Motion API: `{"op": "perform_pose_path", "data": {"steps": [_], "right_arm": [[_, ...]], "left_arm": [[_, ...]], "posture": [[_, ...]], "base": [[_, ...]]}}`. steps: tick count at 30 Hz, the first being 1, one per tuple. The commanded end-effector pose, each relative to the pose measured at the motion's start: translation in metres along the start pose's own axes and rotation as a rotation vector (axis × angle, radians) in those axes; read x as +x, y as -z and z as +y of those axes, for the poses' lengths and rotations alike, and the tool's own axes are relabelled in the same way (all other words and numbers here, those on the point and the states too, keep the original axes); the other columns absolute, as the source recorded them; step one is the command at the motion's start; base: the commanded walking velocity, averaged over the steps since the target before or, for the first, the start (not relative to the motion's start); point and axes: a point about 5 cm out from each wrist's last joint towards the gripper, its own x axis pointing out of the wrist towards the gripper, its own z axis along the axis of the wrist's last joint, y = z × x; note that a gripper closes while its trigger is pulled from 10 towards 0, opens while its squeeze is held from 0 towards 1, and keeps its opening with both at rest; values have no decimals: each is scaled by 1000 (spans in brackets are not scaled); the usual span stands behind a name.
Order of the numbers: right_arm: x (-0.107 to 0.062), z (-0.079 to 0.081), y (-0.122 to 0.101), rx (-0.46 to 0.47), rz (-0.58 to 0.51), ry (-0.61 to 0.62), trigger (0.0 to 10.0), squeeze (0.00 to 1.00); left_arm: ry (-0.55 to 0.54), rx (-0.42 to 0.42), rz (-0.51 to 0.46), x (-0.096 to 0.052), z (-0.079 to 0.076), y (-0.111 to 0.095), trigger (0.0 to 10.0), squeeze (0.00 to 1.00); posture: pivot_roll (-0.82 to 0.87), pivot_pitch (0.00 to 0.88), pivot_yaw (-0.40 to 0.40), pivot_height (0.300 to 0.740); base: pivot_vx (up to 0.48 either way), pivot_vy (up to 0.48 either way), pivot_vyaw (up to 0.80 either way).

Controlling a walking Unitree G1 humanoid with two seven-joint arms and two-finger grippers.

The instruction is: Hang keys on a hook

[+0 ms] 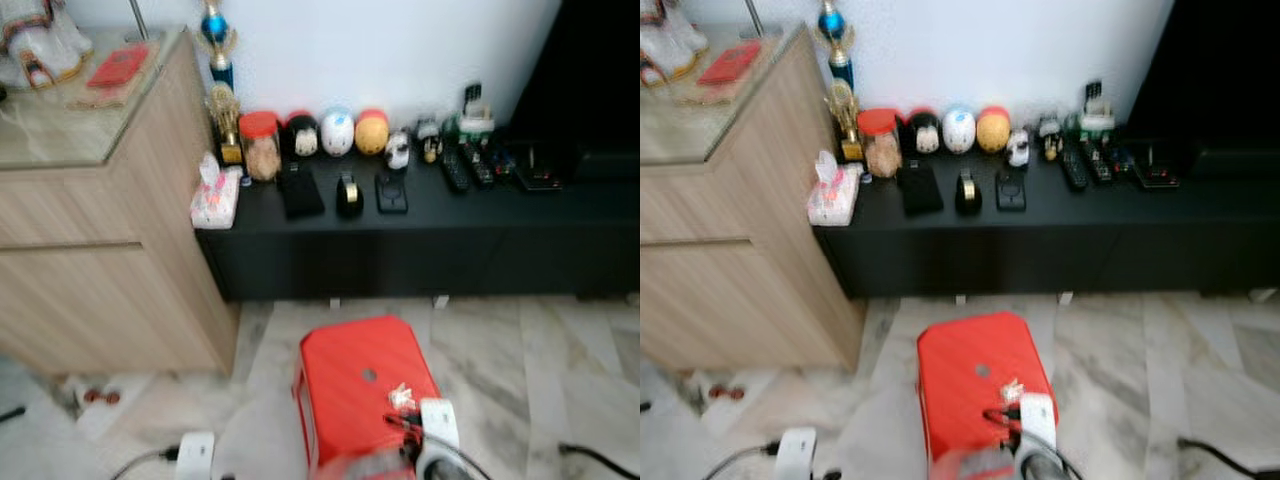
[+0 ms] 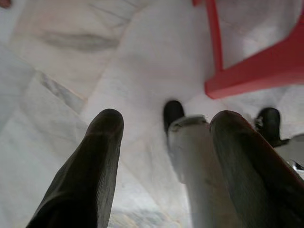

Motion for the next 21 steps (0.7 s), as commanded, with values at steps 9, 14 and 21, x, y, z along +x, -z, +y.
{"op": "perform_pose_path", "data": {"steps": [9, 14, 21], "right_arm": [[-3, -2, -5, 4, -124, 35, 10000, 0], [-5, -4, -9, -17, -198, 37, 10000, 0], [-7, -5, -10, -20, -257, 45, 10000, 0]], "left_arm": [[-47, -40, -304, 0, 15, -55, 10000, 0], [6, -57, -579, -8, 11, -118, 10000, 0], [69, -15, -792, -24, -5, -154, 10000, 0]], "posture": [[-83, 69, -24, 740], [-91, 57, -29, 740], [-103, 36, -37, 740]], "base": [[0, 0, 0], [0, 0, 0], [0, 0, 0]]}}
